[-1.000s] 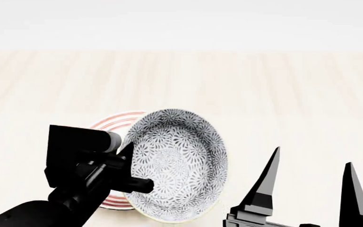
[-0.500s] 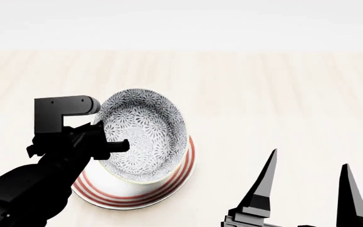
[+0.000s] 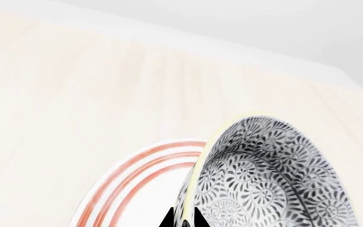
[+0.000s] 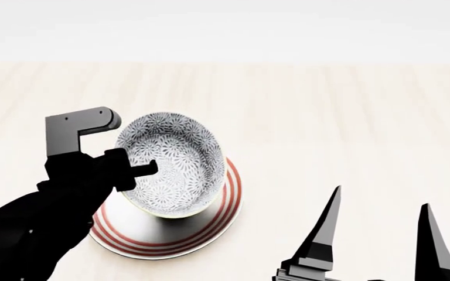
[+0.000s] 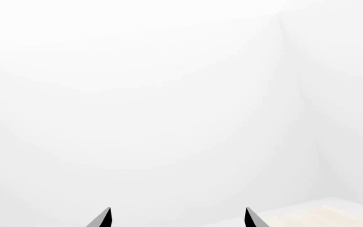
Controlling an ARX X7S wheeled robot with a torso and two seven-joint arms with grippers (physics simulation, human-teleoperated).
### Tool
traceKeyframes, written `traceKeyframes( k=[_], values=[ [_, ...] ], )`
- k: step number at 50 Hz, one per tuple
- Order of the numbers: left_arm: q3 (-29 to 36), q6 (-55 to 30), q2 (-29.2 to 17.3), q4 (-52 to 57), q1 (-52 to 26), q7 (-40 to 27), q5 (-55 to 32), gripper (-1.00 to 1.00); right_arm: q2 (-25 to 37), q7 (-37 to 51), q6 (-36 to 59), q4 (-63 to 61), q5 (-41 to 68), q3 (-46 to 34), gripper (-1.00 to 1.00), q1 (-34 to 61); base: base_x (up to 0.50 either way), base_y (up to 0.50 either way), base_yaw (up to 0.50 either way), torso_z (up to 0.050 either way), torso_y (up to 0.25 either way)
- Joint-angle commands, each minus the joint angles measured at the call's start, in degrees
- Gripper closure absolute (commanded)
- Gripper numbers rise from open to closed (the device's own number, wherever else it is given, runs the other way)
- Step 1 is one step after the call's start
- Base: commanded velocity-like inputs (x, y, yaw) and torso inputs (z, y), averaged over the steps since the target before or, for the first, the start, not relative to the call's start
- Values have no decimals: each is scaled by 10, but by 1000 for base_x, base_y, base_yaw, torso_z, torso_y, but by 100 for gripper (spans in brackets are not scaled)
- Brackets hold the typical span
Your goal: Put the bowl on the plate.
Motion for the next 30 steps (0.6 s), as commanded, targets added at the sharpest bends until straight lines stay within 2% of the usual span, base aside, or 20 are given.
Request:
traceKeyframes(
  k=[1, 4, 9, 17, 27, 29, 30],
  values=[
    [-17, 29, 31, -80, -32, 31, 3, 100, -9, -12, -1, 1, -8, 10, -100, -1, 0, 0, 0, 0, 0],
    [-10, 48, 37, -121, -45, 42, -4, 100, -9, -12, -2, 2, -9, 9, -100, -1, 0, 0, 0, 0, 0],
    [30, 52, 38, -161, -57, 47, -66, 100, -7, -11, -2, 1, -8, 7, -100, -2, 0, 0, 0, 0, 0],
    [122, 73, 39, -197, -61, 37, -164, 100, -6, -10, -6, 3, -8, 6, -100, -4, 0, 0, 0, 0, 0],
    [127, 76, 38, -199, -56, 28, -156, 100, -4, -9, -7, 4, -7, 3, -100, -4, 0, 0, 0, 0, 0],
    [155, 102, 39, -198, -54, 21, -141, 100, -4, -9, -9, 5, -7, 2, -100, -4, 0, 0, 0, 0, 0],
    [171, 111, 39, -198, -54, 20, -142, -100, -4, -9, -8, 5, -7, 2, -100, -5, 0, 0, 0, 0, 0]
  ],
)
